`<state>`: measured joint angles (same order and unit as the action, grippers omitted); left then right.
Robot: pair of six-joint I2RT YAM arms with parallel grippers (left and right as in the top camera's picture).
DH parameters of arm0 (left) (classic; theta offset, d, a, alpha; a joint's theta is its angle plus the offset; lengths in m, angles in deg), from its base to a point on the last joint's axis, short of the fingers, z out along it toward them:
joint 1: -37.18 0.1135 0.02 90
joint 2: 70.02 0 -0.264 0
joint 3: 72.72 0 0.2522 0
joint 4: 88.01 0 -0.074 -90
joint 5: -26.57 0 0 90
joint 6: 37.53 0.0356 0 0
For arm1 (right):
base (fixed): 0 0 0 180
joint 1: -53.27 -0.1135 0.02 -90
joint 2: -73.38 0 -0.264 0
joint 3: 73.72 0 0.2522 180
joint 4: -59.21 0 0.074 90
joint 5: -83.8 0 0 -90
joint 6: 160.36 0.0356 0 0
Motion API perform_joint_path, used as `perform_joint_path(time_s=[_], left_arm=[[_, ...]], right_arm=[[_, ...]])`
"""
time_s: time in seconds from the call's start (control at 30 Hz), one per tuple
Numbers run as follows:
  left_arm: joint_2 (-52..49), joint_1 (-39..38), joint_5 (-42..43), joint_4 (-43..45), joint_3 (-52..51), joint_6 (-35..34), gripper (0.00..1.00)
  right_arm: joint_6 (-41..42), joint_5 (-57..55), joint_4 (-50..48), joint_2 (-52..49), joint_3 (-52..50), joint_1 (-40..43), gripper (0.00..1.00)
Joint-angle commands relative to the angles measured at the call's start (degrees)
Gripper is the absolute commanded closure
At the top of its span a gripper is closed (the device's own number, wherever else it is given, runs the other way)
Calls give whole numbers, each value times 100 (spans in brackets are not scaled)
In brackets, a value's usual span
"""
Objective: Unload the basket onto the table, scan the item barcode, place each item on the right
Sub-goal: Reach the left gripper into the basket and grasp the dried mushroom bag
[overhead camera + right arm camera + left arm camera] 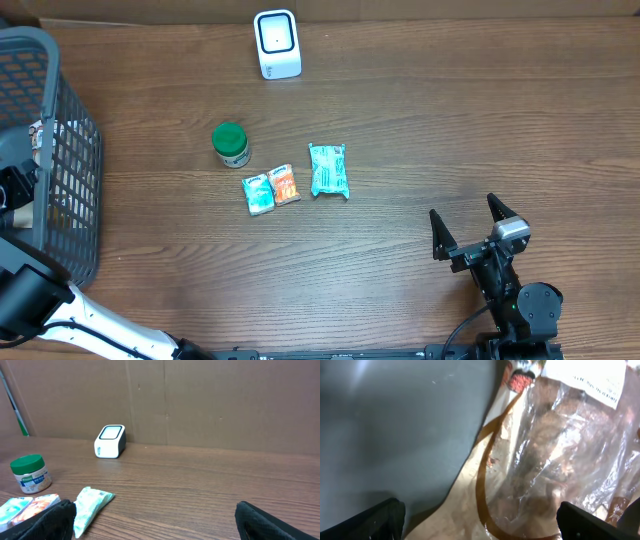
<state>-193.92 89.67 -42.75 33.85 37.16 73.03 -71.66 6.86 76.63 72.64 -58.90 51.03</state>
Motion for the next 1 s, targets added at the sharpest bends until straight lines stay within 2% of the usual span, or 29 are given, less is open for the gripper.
perform_joint_path(time_s=[0.0, 0.2, 0.23, 0.3, 0.37, 0.4, 0.57, 0.73, 0.77, 0.97], left_arm=[[-146, -39, 164, 46, -236, 219, 0], [-146, -66, 199, 293, -640, 214, 0], [-146, -76, 214, 323, -697, 216, 3], [-146, -92, 256, 326, -726, 214, 16], [-146, -111, 323, 308, -726, 210, 36], [-146, -118, 334, 308, -726, 173, 41], [-146, -120, 334, 299, -726, -4, 58], [-144, -120, 328, 153, -643, -103, 92], [-144, -120, 328, 107, -601, -175, 96], [-46, -114, 334, -378, -96, -708, 96]], right_arm=[[-7, -39, -33, 57, -61, 0, 0], [-7, -39, -33, 57, -61, 0, 0], [-7, -39, -33, 57, -61, 0, 0], [-7, -39, -33, 57, -61, 0, 0], [-7, -39, -33, 57, -61, 0, 0], [-7, -39, -33, 57, -61, 0, 0], [-7, -39, -33, 57, -61, 0, 0], [-7, -39, -33, 57, -61, 0, 0], [-7, -39, -33, 57, -61, 0, 0], [-7, -39, -33, 57, -61, 0, 0]])
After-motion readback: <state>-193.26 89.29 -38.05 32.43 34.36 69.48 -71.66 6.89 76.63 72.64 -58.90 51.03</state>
